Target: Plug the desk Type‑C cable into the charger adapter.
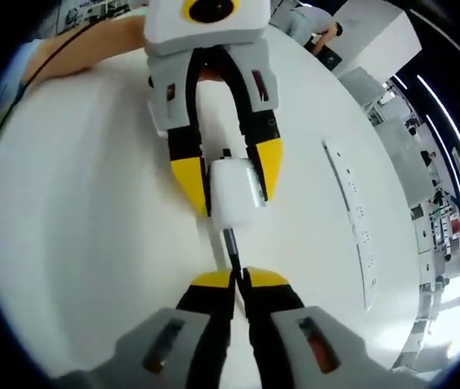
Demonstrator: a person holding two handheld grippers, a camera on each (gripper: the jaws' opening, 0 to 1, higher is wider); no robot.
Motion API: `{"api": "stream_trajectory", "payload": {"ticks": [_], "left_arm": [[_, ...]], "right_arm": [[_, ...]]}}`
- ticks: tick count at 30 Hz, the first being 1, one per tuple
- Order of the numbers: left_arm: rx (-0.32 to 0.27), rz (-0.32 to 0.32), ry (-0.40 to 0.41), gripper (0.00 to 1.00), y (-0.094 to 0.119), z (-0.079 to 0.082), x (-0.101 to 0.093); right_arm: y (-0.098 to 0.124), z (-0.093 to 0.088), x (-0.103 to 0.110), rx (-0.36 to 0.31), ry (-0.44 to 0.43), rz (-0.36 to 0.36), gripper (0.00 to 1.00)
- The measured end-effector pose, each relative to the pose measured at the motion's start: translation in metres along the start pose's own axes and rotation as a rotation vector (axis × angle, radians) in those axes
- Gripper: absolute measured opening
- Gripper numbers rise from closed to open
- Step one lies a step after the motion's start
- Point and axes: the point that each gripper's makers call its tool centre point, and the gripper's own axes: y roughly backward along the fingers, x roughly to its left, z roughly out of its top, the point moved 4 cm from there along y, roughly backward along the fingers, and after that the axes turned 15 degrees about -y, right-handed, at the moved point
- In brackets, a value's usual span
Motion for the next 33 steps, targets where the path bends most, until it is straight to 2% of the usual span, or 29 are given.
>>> {"api": "stream_trajectory", "payload": {"ticks": [6,8,10,12,14,20,25,27,29,33], "left_arm": [[0.006,0.037,0.013,0.29,-0.003,-0.007,0.009],[0.005,0.054,0.012,0.29,-0.003,-0.01,0.012],[-0.005,0.052,0.048,0.29,-0.002,-0.012,0.014],[-0.016,0.053,0.065,0.29,-0.002,-0.013,0.016],[-0.017,0.056,0.067,0.29,-0.001,-0.014,0.017],[0.013,0.095,0.051,0.29,0.001,-0.02,0.023],[0.051,0.146,0.036,0.29,0.005,-0.03,0.032],[0.065,0.16,0.039,0.29,0.008,-0.034,0.035],[0.074,0.17,0.043,0.29,0.009,-0.037,0.038],[0.091,0.19,0.048,0.29,0.013,-0.04,0.04]], "right_arm": [[-0.008,0.003,-0.009,-0.061,0.079,-0.092,0.08],[-0.009,0.004,-0.011,-0.09,0.08,-0.096,0.08],[-0.009,0.004,-0.013,-0.12,0.058,-0.089,0.1],[-0.007,0.006,-0.016,-0.154,0.036,-0.084,0.16],[-0.004,0.005,-0.019,-0.16,0.031,-0.076,0.19],[0.006,-0.001,-0.033,-0.17,0.005,-0.099,0.21],[0.021,-0.009,-0.052,-0.167,-0.019,-0.15,0.2],[0.027,-0.017,-0.061,-0.152,-0.042,-0.166,0.15],[0.033,-0.034,-0.07,-0.084,-0.049,-0.183,0.14],[0.041,-0.051,-0.086,-0.06,-0.093,-0.195,0.17]]}}
